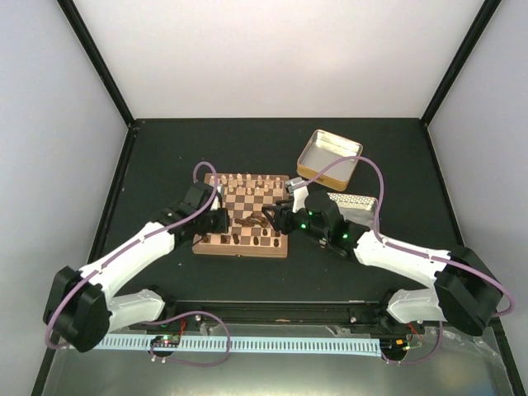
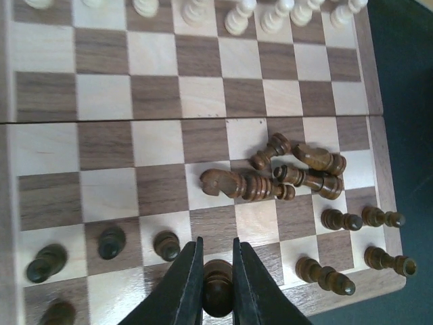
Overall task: Set up the chess pieces on the board
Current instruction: Place the chess piece on the chessboard.
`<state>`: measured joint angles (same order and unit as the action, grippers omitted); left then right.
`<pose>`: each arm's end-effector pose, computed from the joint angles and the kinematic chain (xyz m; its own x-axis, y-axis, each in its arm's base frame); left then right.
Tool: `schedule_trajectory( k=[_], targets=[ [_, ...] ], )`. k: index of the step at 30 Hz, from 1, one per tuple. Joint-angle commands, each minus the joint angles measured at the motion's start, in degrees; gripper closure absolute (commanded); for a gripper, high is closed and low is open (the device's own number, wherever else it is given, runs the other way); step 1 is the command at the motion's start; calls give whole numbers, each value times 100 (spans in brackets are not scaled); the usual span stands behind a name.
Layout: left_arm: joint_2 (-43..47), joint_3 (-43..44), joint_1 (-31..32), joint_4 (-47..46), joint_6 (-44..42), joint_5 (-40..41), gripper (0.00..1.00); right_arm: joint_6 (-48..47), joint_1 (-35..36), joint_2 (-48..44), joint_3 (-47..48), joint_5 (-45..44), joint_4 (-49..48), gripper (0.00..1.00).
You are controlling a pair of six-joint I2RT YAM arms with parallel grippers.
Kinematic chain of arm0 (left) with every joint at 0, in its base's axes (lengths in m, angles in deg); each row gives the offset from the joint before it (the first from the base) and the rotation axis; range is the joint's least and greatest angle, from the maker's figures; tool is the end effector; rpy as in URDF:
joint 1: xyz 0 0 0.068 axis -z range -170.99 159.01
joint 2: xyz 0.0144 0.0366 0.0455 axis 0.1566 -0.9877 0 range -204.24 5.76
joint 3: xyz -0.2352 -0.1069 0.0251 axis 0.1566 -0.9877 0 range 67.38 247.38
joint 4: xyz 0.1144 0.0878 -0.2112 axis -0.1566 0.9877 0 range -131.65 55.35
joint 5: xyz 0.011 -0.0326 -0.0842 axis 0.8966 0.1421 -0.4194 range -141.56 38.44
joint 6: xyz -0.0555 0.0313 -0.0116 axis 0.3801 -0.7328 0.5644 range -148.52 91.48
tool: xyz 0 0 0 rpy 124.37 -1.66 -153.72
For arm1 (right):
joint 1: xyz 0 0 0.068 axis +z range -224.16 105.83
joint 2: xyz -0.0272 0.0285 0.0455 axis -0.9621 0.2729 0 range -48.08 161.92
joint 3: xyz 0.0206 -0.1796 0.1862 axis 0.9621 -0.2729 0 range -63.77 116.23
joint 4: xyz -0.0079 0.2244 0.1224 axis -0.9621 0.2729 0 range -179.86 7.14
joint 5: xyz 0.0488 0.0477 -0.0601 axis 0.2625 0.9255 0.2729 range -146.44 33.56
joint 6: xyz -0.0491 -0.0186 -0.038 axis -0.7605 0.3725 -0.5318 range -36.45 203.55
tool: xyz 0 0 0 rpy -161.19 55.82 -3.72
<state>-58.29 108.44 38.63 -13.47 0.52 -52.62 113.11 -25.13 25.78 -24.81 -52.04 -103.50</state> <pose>0.2012 -0.1155 0.2035 -0.8369 -0.0825 -0.5412 0.1121 0.9418 -0.3168 0.1916 0.2266 0.2214 -0.6012 0.0578 -0.7970 -0.5784 0.6567 0.4839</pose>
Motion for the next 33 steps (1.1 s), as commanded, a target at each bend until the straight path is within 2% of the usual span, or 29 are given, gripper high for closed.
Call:
schedule_trajectory(
  k=[1, 9, 22, 33],
  targets=[
    [-454, 345, 105, -171, -135, -442, 98, 109, -16, -147, -132, -356, 35, 43],
    [-1017, 619, 148, 19, 35, -465, 98, 332, -17, -322, -248, -469, 334, 43],
    [-1375, 759, 164, 132, 62, -397, 97, 879, -16, -850, -74, -840, 1855, 43],
    [-1811, 916, 174, 174, -23, -179, 97, 1205, -12, -840, -82, -643, 2451, 42]
  ],
)
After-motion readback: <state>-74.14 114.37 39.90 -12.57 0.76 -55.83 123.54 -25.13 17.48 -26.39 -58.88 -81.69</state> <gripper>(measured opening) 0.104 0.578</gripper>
